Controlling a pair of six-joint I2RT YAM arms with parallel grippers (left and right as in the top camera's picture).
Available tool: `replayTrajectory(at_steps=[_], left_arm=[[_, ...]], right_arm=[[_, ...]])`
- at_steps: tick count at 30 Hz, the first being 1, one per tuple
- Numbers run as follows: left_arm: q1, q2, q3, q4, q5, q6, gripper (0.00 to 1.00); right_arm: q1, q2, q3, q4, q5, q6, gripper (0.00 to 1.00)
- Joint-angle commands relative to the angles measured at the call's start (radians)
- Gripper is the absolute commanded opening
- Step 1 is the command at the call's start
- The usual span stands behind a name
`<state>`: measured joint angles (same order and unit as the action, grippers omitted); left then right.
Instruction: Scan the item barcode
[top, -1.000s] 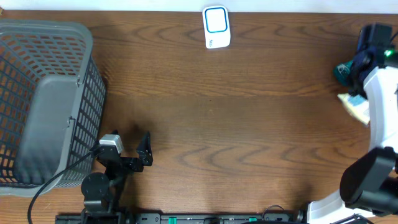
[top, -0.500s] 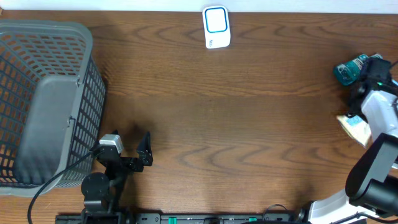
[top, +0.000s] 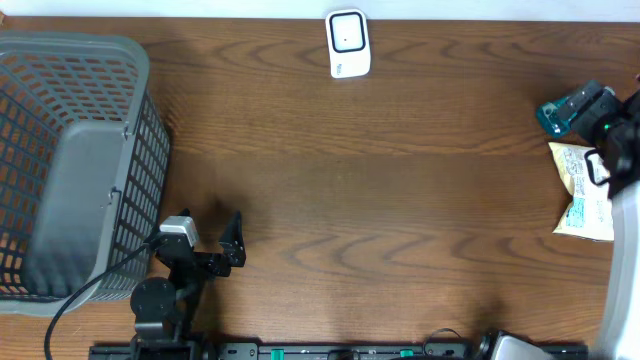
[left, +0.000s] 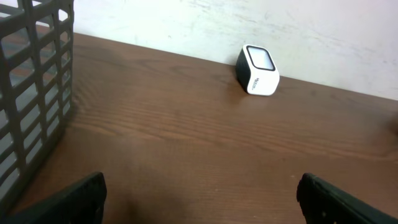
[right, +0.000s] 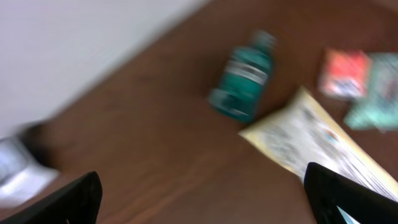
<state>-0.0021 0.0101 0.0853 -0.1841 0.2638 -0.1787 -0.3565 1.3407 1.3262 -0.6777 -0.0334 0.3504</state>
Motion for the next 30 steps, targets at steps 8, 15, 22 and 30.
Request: replayTrajectory(at_steps=[8,15,22,30], left_arm=[[-0.002,-0.006,-0.021,-0.017,0.012,0.010,0.98],[-0.002,-0.006,-0.021,-0.017,0.012,0.010,0.98],[-0.002,-0.006,-0.021,-0.017,0.012,0.010,0.98],[-0.002,-0.006,-0.021,-0.017,0.012,0.010,0.98]], right_arm=[[0.010,-0.348,0.016,-0.225,-0.175,-0.101,0.99],[0.010,-0.455,0.016,-0.417,-0.175,-0.101,0.99],[0.010,-0.476,0.015,-0.588,-0.175,-0.101,0.99],[0.011,-0.495,0.008,-0.685,-0.175,-0.101,0.99]])
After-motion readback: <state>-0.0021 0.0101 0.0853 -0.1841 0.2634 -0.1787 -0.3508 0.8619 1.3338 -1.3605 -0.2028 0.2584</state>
